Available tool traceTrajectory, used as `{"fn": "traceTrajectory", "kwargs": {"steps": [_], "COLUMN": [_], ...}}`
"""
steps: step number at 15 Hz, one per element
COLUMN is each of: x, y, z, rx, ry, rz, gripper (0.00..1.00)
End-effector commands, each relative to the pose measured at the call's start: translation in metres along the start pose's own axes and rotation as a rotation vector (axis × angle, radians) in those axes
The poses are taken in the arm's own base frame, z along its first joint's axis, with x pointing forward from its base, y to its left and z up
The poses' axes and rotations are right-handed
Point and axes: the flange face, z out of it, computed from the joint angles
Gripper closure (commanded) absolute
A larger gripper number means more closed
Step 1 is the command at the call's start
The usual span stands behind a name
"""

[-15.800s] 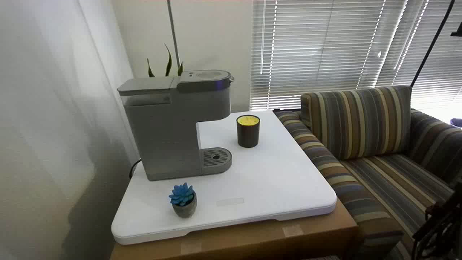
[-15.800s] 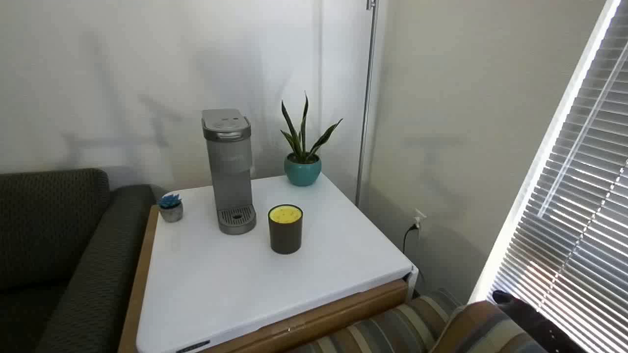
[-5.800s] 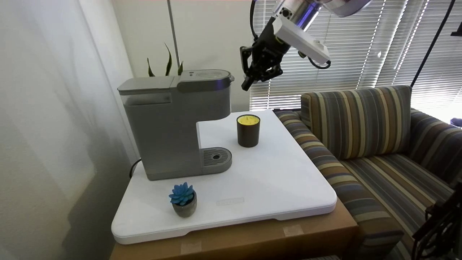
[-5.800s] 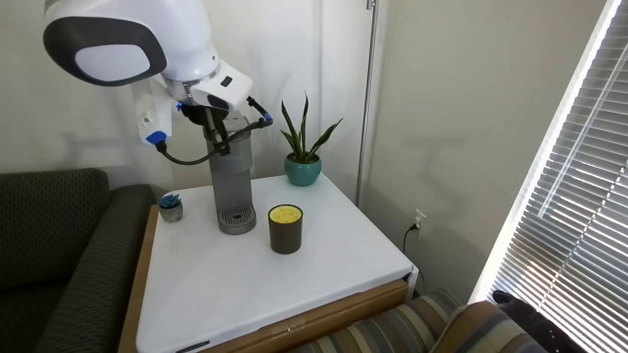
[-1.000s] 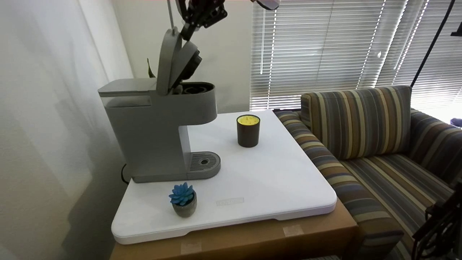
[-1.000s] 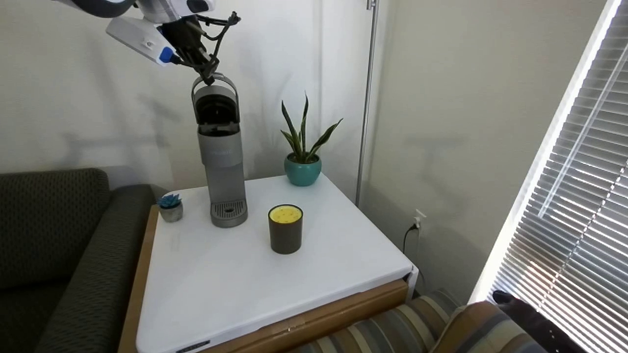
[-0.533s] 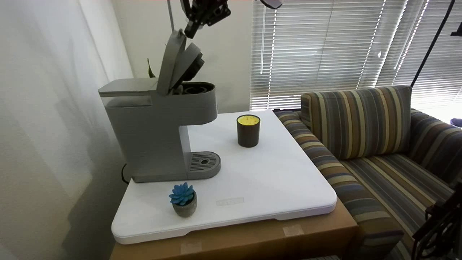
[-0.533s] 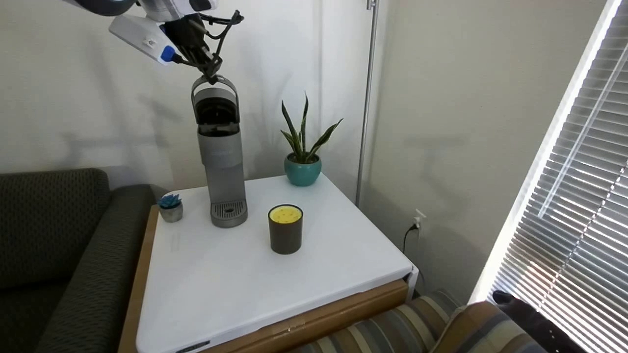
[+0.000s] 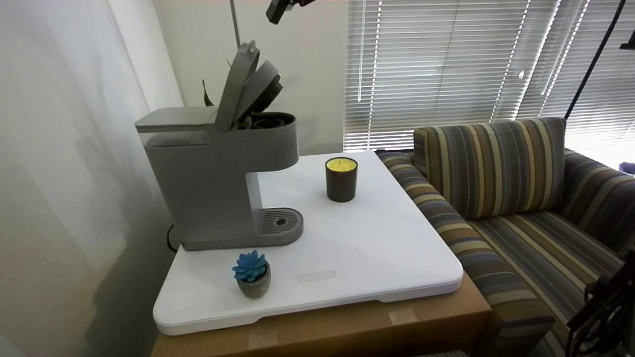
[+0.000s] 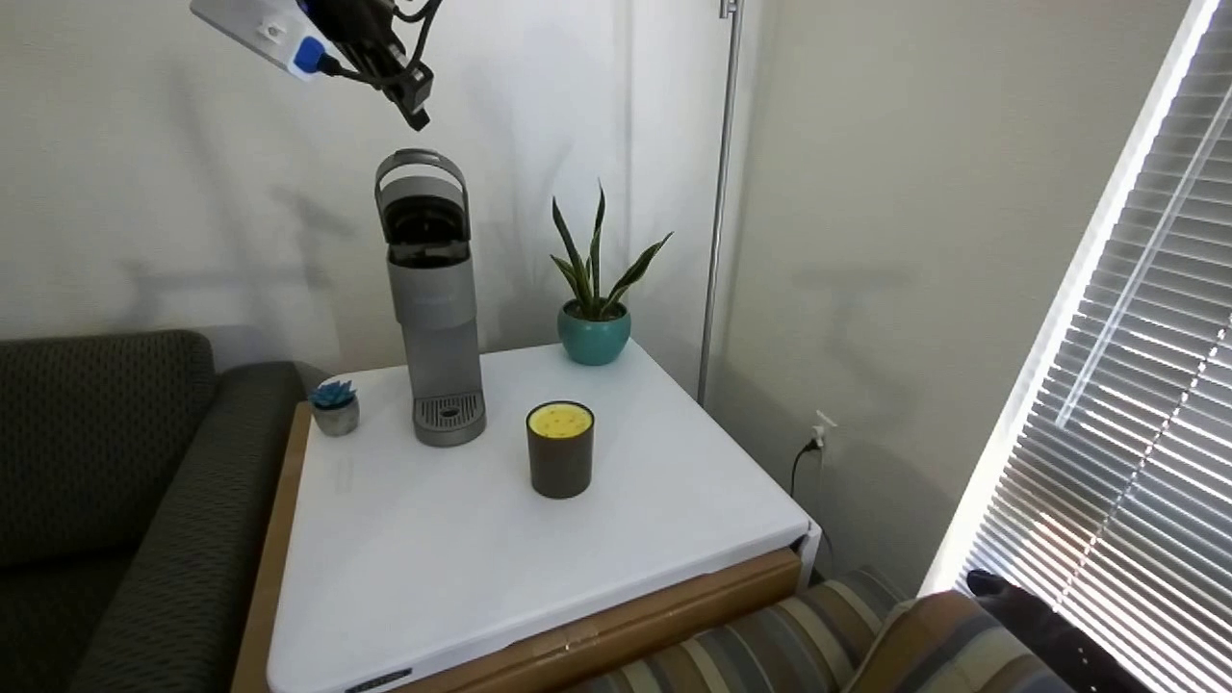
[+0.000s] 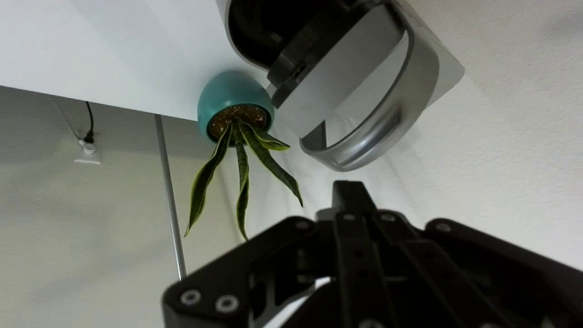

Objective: Open the coffee maker

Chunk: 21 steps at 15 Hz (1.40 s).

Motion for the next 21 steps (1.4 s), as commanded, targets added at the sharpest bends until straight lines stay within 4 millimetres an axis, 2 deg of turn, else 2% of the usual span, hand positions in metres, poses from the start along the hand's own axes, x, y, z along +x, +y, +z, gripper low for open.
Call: {"fn": "traceTrajectory", "kwargs": {"steps": [1,6,8,18,21], "x": [-0.007,-0.010,-0.011,-0.020,-0.020], "y": [0.007,0.008,0.009,0.010,0.010], "z": [-0.024,-0.038,-0.042,-0.062,-0.067], "rx": [-0.024,-0.030,-0.035,-0.060,-0.060], "ry": [0.018,0.023,0.027,0.030,0.039], "rz": [0.001,-0.003,0.005,0.056,0.074], "gripper": [1.00,1.00,0.72,0.03,0.00]}}
